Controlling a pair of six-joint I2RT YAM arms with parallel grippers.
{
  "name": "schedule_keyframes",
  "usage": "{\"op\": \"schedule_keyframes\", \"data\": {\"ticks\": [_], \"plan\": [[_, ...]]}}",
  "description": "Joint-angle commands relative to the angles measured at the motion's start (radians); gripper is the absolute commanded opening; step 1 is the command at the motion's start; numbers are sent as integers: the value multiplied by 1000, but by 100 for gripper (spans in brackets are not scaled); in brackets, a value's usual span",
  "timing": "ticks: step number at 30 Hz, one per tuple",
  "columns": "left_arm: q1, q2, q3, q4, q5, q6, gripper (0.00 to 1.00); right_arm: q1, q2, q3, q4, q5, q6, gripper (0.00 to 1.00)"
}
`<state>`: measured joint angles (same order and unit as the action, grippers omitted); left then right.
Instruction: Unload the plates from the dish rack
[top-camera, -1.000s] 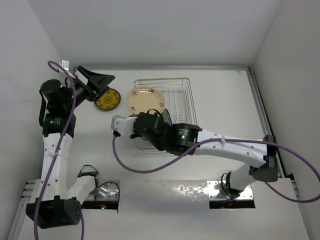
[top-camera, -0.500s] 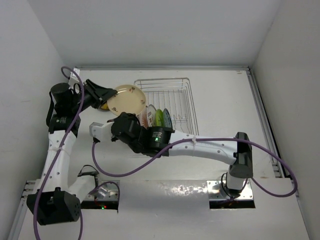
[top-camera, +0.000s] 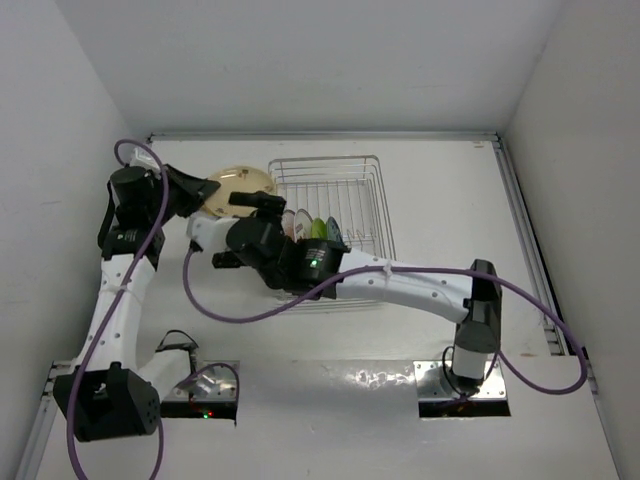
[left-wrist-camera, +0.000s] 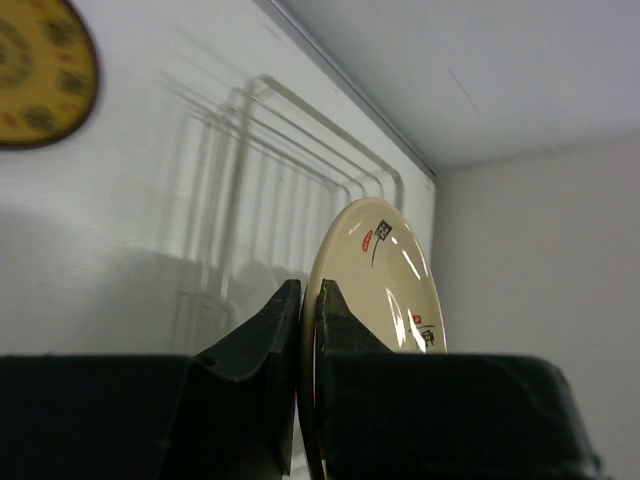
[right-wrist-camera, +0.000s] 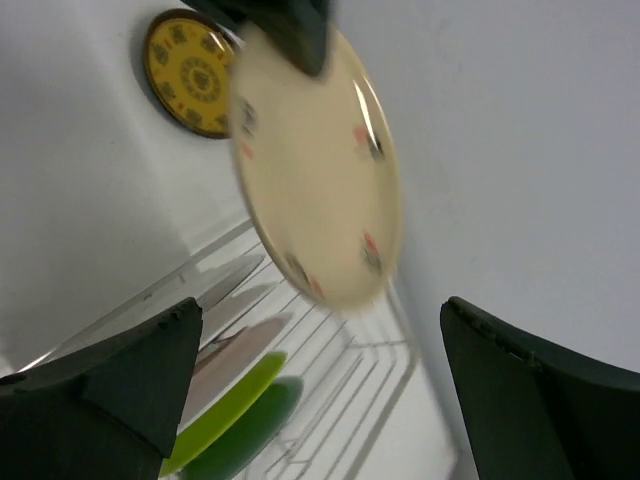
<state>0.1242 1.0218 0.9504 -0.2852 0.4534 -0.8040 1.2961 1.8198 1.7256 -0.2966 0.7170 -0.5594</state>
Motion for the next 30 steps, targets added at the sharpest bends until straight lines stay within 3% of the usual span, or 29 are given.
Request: {"op": "schedule_keyframes", "data": {"ticks": [1, 2, 5, 12, 18, 27, 30], "plan": [[0, 50, 59, 9, -304, -33, 0, -95, -170, -32, -31, 49, 309, 99], [6, 70, 74, 26, -382, -49, 0, -156, -204, -52, -71, -15, 451, 99], [9, 170, 115, 40, -551, -69, 0, -246, -347, -168, -87, -68, 623, 99], [22, 467, 253, 83, -743, -32, 0, -279, -585, -353, -142, -120, 690, 99], [35, 673, 358, 89, -736, 14, 0, -281, -726, -494, -164, -142, 720, 99], [40, 799, 383, 50, -705, 14, 9, -282, -737, -569, -193, -103, 720, 99], [40, 813, 373, 50, -705, 14, 22, -284, -731, -584, -182, -114, 733, 99]]}}
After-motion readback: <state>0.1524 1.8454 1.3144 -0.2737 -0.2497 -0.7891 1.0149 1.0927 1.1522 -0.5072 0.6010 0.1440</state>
